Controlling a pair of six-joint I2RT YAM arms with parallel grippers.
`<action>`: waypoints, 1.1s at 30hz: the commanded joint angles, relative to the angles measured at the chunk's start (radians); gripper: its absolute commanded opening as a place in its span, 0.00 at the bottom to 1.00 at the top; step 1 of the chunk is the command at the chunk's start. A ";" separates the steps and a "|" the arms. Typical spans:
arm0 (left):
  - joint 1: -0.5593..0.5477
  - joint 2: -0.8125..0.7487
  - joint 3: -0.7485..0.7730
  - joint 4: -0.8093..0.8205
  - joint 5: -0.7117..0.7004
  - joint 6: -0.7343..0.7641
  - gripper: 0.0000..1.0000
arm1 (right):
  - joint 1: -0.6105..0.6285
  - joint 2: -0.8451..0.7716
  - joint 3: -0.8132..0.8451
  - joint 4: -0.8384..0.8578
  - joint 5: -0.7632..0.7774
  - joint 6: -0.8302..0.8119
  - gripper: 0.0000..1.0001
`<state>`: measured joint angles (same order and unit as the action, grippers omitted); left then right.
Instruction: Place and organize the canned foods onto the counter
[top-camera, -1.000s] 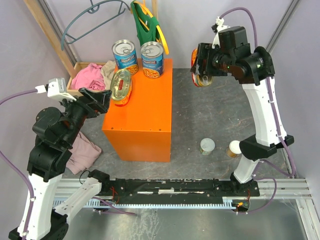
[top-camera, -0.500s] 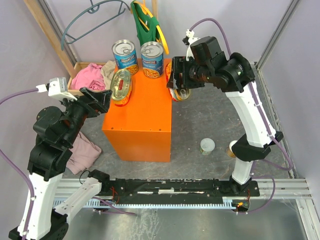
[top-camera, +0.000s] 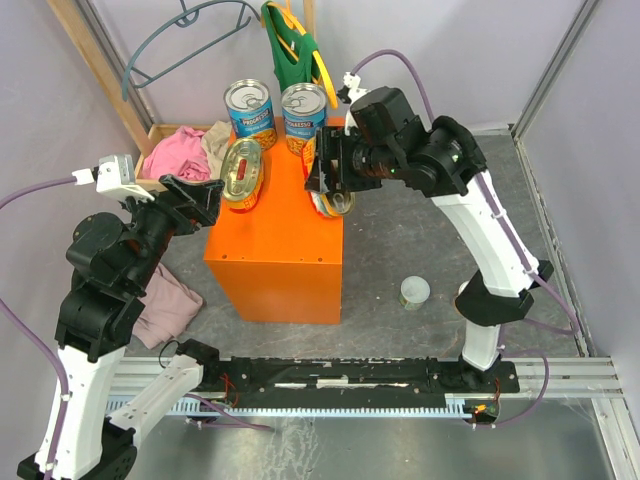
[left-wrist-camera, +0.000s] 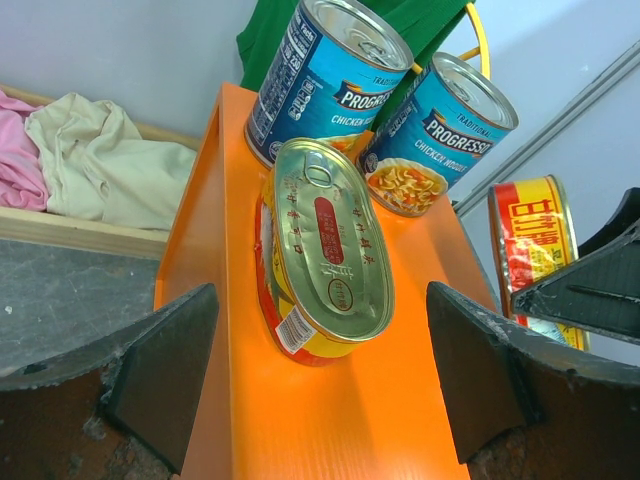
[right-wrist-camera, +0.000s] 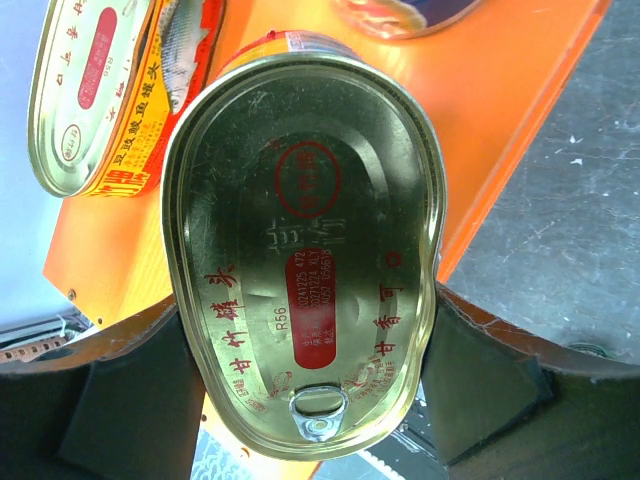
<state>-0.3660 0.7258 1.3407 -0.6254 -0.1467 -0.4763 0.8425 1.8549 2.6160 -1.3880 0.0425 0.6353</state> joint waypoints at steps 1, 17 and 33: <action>0.003 0.006 0.015 0.058 0.020 0.045 0.91 | 0.026 0.010 0.047 0.120 0.023 0.040 0.01; 0.004 0.006 0.018 0.050 0.042 0.041 0.91 | 0.052 0.064 0.013 0.123 0.105 0.065 0.22; 0.003 0.009 0.019 0.053 0.042 0.042 0.91 | 0.055 0.099 -0.076 0.154 0.130 0.058 0.47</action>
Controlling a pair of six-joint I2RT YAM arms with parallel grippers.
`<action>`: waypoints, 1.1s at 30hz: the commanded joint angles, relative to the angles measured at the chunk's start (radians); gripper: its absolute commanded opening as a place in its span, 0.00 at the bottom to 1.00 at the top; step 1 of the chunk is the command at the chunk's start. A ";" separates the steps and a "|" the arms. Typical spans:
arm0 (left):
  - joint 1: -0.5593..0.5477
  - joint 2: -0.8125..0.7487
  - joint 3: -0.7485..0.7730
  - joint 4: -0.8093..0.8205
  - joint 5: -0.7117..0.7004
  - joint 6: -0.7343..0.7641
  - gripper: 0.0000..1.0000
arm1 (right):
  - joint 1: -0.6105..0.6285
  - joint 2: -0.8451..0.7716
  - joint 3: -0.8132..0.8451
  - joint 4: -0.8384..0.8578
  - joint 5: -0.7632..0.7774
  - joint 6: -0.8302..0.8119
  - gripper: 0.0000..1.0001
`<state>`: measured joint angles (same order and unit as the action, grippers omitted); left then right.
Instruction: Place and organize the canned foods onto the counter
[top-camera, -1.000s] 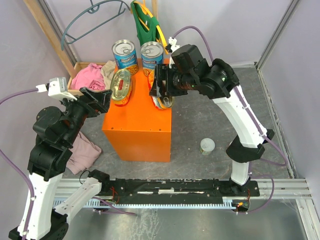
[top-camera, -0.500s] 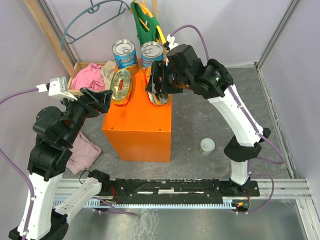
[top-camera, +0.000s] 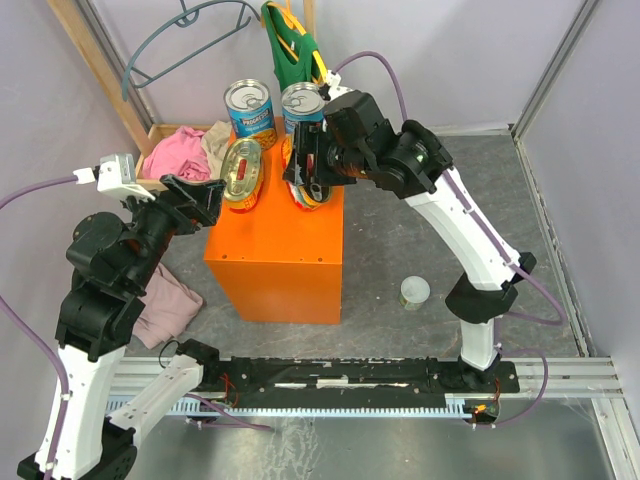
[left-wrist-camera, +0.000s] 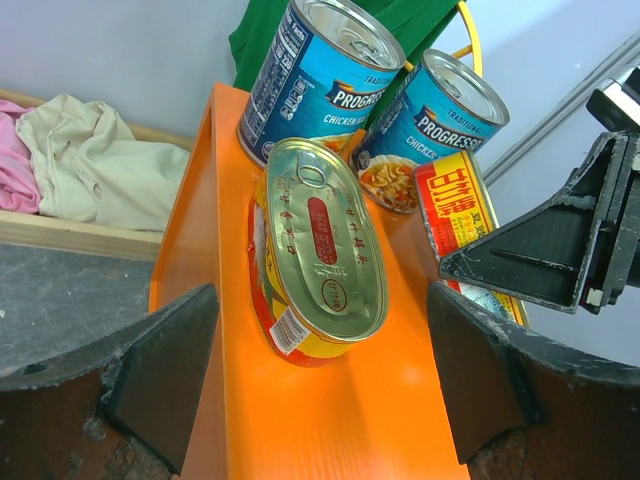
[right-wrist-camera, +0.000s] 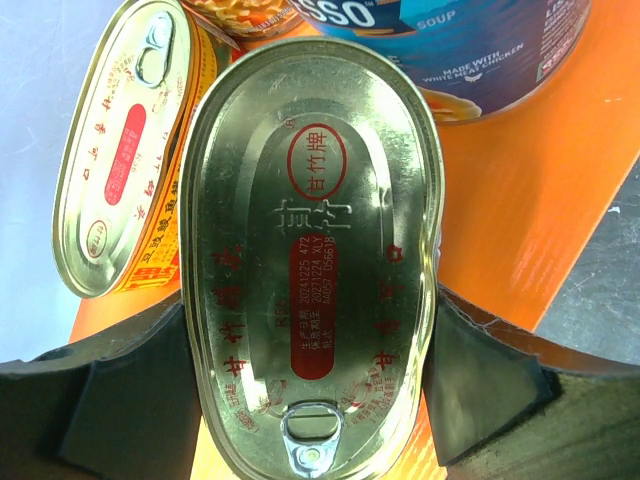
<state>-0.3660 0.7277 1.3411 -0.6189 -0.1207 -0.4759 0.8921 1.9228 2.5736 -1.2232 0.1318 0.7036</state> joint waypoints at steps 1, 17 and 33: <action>0.002 0.007 0.017 0.049 0.018 0.042 0.91 | 0.005 0.033 -0.038 -0.010 0.044 -0.012 0.48; 0.003 0.011 0.007 0.055 0.019 0.046 0.91 | 0.004 0.048 -0.101 0.002 0.108 -0.021 0.52; 0.004 0.018 0.018 0.053 0.030 0.043 0.91 | 0.018 0.023 -0.154 0.027 0.148 -0.023 0.71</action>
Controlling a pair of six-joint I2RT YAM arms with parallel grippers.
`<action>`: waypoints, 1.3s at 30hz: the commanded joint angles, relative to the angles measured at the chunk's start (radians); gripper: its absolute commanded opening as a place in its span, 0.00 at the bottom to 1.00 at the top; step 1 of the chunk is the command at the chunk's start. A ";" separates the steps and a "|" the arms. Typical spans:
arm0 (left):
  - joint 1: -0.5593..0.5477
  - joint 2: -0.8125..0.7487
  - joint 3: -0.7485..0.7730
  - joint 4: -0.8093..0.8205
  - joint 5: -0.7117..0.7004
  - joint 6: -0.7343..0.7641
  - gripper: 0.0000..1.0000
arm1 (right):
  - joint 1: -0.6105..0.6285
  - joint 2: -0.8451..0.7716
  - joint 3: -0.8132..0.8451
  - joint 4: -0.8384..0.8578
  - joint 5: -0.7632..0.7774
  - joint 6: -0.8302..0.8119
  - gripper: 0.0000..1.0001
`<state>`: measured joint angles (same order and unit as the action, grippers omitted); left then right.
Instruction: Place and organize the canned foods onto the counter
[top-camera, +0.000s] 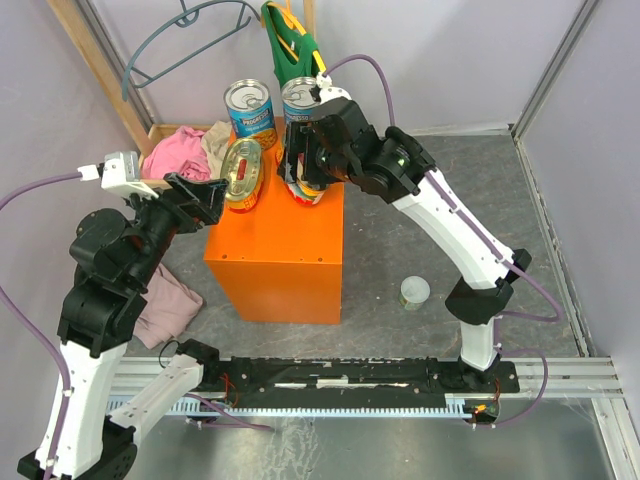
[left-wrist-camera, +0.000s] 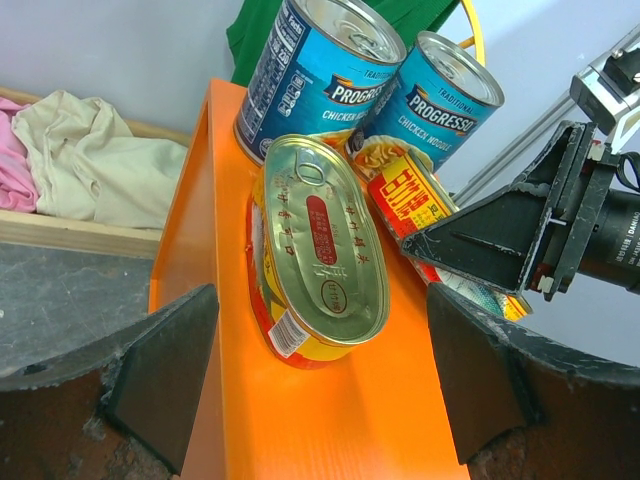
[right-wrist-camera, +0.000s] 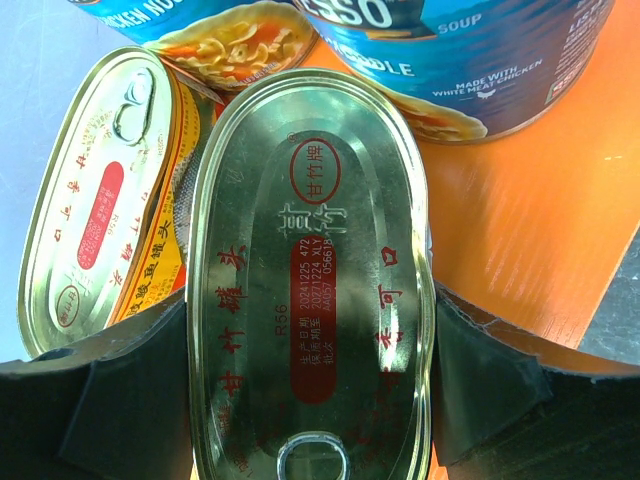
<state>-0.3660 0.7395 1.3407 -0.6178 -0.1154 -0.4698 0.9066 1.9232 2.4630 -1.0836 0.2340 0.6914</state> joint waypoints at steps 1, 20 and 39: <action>0.003 0.006 0.019 0.053 0.025 0.036 0.91 | 0.006 0.021 -0.043 -0.113 0.048 -0.012 0.72; 0.003 0.013 0.024 0.053 0.055 0.019 0.91 | 0.043 -0.033 -0.122 -0.099 0.103 -0.007 0.86; 0.004 0.021 0.040 0.044 0.063 0.013 0.91 | 0.070 -0.037 -0.069 -0.114 0.192 -0.051 0.99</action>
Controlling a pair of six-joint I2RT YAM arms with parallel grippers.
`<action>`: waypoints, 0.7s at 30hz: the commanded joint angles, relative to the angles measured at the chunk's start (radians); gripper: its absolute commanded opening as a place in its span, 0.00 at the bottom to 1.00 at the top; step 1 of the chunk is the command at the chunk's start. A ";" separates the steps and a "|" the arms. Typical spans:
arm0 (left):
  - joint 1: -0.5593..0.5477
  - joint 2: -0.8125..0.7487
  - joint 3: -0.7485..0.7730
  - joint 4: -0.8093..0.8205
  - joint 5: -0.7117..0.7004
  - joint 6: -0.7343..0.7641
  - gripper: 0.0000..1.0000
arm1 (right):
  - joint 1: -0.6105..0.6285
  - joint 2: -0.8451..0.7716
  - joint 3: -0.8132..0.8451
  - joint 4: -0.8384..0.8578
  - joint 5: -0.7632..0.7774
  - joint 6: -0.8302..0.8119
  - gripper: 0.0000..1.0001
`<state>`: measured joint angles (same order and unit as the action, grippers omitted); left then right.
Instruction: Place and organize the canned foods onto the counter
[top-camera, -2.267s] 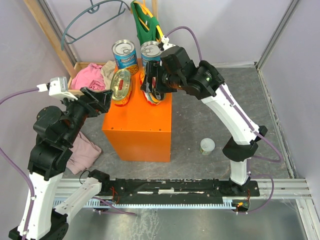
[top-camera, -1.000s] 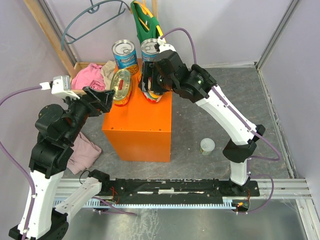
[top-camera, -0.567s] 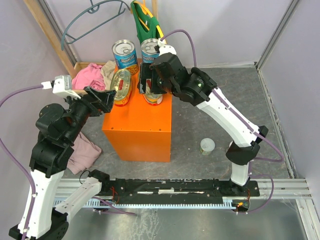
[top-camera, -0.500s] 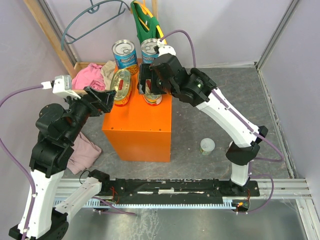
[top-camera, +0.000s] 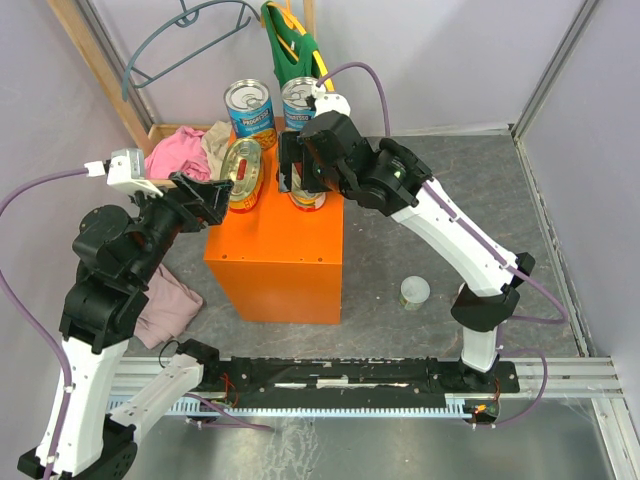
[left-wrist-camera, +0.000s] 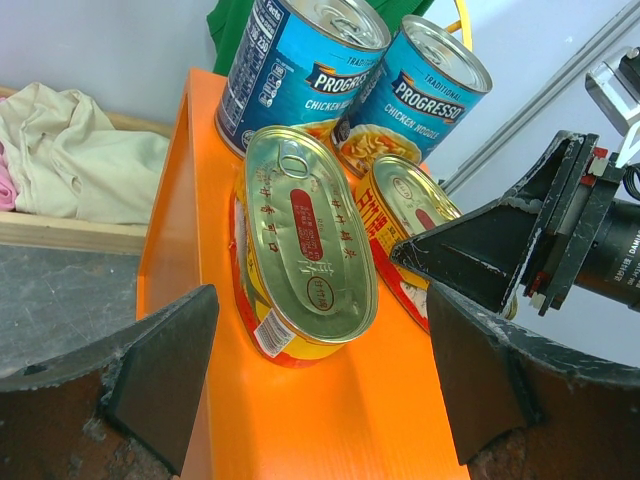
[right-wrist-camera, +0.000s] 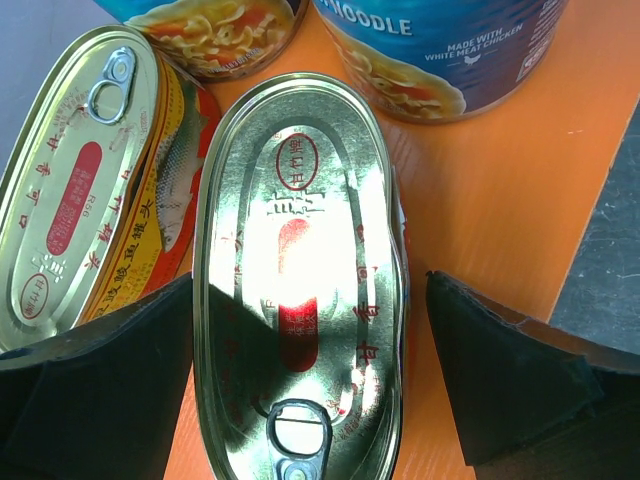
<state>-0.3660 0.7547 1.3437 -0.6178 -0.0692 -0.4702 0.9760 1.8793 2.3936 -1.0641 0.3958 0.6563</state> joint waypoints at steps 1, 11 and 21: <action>0.004 0.008 0.037 0.045 0.018 0.013 0.90 | 0.002 0.008 0.000 -0.136 0.039 -0.020 0.97; 0.003 0.007 0.023 0.044 0.027 0.005 0.90 | 0.024 -0.012 -0.034 -0.110 0.111 -0.017 0.81; 0.003 0.004 0.014 0.043 0.037 0.003 0.90 | 0.035 -0.018 -0.090 -0.062 0.173 0.081 0.66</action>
<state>-0.3660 0.7593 1.3441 -0.6178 -0.0647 -0.4702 1.0080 1.8572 2.3428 -1.0481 0.5217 0.6754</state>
